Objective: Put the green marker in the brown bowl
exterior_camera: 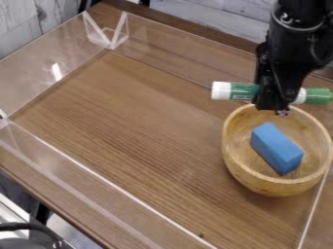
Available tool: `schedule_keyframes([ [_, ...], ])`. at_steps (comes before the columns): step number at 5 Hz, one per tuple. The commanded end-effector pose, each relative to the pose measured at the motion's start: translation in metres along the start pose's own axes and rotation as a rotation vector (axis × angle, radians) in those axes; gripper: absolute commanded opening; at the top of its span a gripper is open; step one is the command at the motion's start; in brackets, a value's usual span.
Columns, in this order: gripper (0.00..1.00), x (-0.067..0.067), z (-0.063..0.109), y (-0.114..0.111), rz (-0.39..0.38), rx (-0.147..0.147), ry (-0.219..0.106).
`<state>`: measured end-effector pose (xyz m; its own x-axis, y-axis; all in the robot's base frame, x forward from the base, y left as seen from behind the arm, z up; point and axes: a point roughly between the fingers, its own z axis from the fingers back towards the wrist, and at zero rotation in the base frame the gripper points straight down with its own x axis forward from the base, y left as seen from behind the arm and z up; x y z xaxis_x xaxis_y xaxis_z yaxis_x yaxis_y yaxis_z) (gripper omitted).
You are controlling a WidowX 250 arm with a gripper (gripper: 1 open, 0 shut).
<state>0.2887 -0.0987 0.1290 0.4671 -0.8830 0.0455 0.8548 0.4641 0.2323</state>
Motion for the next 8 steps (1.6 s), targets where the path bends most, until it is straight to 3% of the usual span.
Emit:
schedule_keyframes([
  [1,0.00,0.010,0.009,0.005,-0.017,0.038,-0.049],
  [2,0.00,0.015,0.004,0.005,-0.029,0.041,-0.059],
  [3,1.00,0.017,0.000,0.004,-0.036,0.041,-0.062],
  [8,1.00,0.023,-0.043,-0.005,-0.086,0.048,-0.083],
])
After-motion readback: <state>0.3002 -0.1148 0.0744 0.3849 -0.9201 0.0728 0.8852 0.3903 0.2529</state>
